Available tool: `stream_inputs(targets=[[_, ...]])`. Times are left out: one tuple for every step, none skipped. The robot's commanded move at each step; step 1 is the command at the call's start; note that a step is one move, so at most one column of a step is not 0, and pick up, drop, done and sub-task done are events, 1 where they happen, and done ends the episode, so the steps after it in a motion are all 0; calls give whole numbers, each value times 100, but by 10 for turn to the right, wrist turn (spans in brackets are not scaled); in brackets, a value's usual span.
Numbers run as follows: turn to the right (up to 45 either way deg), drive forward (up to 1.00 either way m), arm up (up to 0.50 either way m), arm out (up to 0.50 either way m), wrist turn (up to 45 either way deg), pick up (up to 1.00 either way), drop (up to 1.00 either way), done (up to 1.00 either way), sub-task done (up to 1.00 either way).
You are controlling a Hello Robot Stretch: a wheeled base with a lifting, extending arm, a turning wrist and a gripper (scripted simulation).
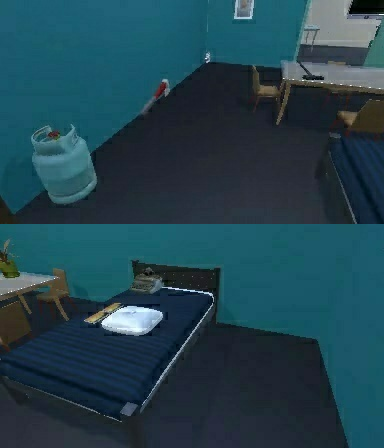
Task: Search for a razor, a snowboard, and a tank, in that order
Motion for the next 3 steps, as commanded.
stream_inputs(targets=[[0,10,0,0,0,0,0,0,0],[-120,0,0,0,0,0,0,0,0],[0,35,0,0,0,0,0,0,0]])
